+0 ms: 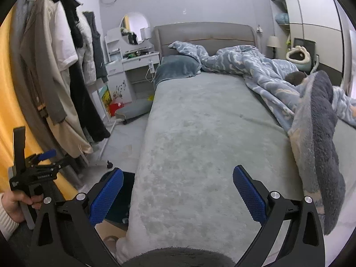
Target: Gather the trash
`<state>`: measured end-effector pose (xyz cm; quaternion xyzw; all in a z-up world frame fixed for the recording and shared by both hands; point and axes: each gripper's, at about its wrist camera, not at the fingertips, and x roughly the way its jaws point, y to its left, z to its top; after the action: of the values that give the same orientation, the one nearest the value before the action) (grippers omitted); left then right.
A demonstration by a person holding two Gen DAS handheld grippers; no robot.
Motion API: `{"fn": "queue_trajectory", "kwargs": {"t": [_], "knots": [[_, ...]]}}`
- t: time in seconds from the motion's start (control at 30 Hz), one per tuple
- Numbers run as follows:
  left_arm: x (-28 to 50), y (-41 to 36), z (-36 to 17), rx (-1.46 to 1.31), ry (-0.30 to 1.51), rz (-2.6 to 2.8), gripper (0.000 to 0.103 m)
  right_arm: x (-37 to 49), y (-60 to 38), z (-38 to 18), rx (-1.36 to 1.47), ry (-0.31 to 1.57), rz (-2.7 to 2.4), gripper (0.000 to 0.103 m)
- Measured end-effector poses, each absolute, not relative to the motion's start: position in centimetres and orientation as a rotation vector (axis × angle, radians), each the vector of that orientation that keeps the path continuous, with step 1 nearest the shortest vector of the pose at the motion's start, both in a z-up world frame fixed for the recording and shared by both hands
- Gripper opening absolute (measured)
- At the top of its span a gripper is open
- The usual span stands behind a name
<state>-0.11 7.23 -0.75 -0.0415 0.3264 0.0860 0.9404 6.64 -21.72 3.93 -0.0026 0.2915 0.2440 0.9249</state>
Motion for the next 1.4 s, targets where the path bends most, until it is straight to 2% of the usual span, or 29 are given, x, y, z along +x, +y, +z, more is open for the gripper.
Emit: {"fn": "queue_trajectory", "kwargs": {"t": [1.4], "knots": [[-0.18,6.97,-1.13,-0.08,0.664,0.166,0.1,6.63,-21.76,3.78,0.005,0.606,0.505,0.1]]}}
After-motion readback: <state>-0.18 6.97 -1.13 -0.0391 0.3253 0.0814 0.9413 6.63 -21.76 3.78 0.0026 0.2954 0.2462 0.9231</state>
